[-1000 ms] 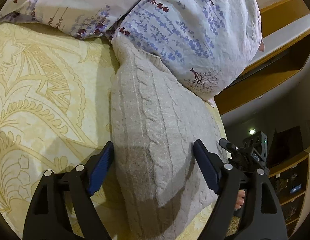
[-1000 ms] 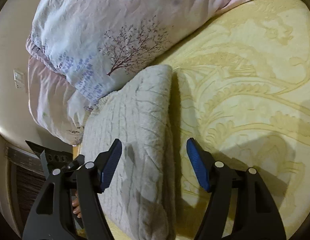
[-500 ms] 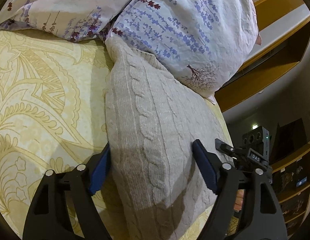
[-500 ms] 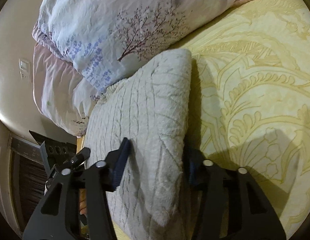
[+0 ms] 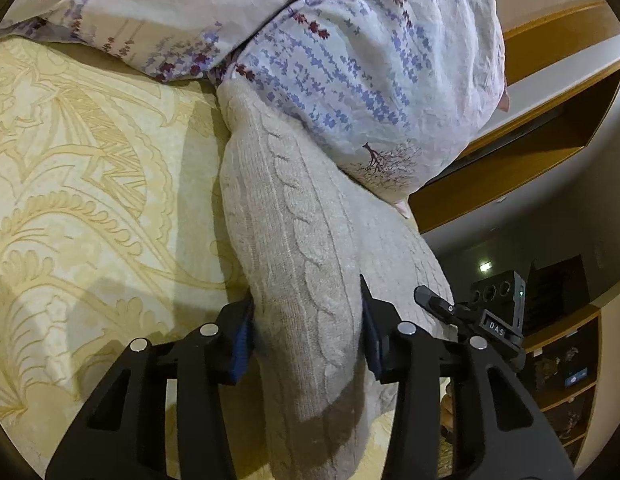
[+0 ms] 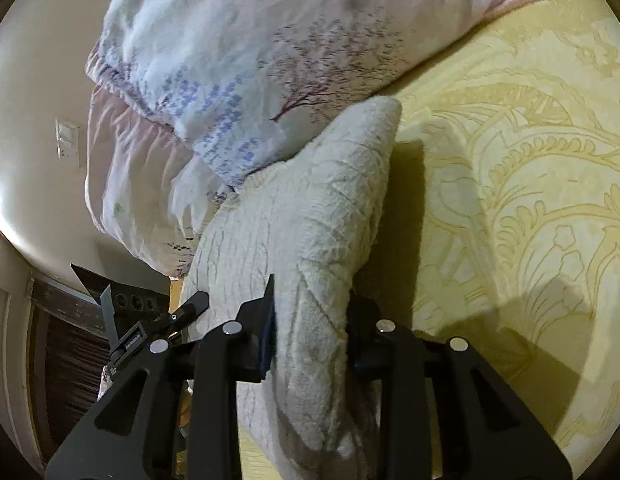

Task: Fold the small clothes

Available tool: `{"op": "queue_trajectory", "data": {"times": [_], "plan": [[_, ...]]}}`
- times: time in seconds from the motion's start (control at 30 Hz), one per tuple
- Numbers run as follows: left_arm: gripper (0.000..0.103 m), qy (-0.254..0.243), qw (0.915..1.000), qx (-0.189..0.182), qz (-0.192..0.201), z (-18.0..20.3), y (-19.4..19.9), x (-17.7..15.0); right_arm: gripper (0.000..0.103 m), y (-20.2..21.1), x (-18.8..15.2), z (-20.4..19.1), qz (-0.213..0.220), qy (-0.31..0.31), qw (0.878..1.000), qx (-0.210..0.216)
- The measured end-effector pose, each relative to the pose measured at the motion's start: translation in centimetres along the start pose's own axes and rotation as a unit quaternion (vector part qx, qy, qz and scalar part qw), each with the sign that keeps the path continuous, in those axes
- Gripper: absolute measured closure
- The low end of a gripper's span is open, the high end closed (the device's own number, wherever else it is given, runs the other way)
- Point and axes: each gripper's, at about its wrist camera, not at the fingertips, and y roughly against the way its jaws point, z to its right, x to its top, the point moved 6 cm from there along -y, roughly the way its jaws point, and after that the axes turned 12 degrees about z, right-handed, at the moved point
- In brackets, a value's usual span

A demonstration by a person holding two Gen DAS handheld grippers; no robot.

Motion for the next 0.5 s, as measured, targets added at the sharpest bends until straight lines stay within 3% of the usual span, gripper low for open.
{"op": "queue_trajectory", "data": {"times": [0.23, 0.4, 0.5], "plan": [[0.059, -0.008, 0.9995, 0.009, 0.03, -1.8, 4.9, 1.3, 0.076, -2.6, -2.4, -4.4, -0.019, 0.047, 0.999, 0.016], [0.059, -0.029, 0.9964, 0.045, 0.066, -4.5, 10.3, 1.8, 0.076, -6.4, -5.2, -8.1, -0.046, 0.098, 0.994, 0.02], [0.059, -0.027, 0.9943, 0.074, 0.073, -7.0, 12.1, 1.7, 0.075, -8.5, -7.3, -9.3, -0.062, 0.121, 0.991, -0.003]]}}
